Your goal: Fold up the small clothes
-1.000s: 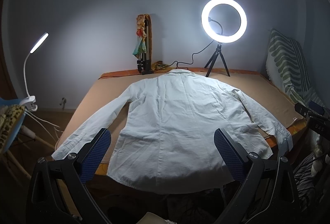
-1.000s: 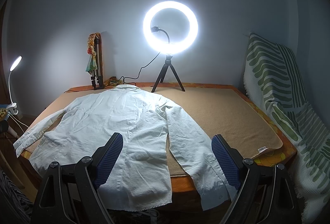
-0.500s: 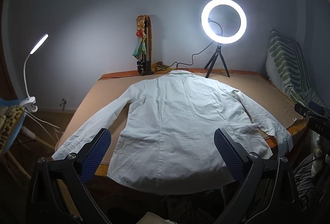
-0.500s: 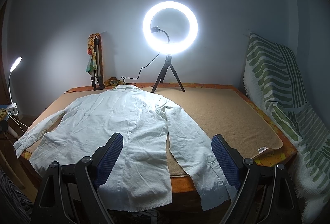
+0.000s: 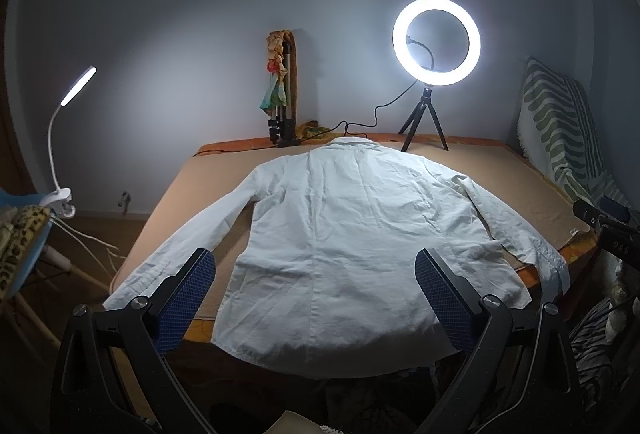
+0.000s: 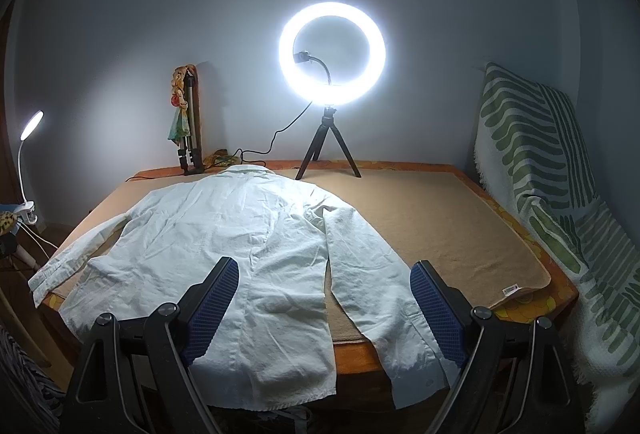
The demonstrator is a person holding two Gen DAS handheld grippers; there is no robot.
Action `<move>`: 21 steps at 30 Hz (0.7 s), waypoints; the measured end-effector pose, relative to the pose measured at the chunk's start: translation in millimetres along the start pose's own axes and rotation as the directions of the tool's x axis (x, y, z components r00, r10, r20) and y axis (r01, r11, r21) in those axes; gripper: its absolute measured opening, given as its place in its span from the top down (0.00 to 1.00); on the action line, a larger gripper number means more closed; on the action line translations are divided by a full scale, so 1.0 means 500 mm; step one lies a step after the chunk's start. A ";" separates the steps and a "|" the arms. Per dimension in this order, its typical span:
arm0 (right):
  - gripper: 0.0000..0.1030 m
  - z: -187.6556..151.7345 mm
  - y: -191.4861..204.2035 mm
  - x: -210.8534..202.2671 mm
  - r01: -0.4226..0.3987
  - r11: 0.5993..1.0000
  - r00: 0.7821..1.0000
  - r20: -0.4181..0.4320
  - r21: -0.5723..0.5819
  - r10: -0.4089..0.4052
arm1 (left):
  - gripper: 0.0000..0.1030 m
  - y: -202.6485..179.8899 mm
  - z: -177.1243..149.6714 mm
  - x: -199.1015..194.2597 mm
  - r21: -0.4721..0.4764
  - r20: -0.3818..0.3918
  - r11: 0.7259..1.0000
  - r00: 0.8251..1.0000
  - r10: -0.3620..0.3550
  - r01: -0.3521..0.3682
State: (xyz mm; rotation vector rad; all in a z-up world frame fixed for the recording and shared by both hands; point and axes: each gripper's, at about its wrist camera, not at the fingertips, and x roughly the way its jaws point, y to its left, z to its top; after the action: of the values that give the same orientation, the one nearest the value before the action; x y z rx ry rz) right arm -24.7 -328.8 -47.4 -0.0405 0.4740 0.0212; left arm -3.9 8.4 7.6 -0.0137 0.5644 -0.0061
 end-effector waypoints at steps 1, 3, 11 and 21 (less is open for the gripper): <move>0.13 0.000 0.000 0.000 0.000 1.000 1.000 0.000 0.000 0.000 | 0.03 0.001 0.001 0.001 -0.001 -0.001 1.000 1.000 -0.001 0.001; 0.13 0.001 -0.001 0.000 -0.001 1.000 1.000 0.001 0.000 0.001 | 0.03 -0.001 -0.001 0.000 -0.001 -0.001 1.000 1.000 0.000 0.000; 0.13 -0.001 0.003 0.002 -0.002 1.000 1.000 -0.001 0.002 0.002 | 0.03 0.000 -0.002 0.000 -0.001 -0.001 1.000 1.000 0.001 -0.001; 0.13 -0.002 0.003 0.004 -0.007 1.000 1.000 -0.006 0.009 0.007 | 0.03 -0.002 -0.002 -0.001 0.000 -0.001 1.000 1.000 0.002 -0.002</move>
State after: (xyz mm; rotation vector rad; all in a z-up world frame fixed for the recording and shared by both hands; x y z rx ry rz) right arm -23.3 -327.5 -49.1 -0.0299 0.4799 0.0256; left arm -4.9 7.5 6.8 -0.0133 0.5650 -0.0040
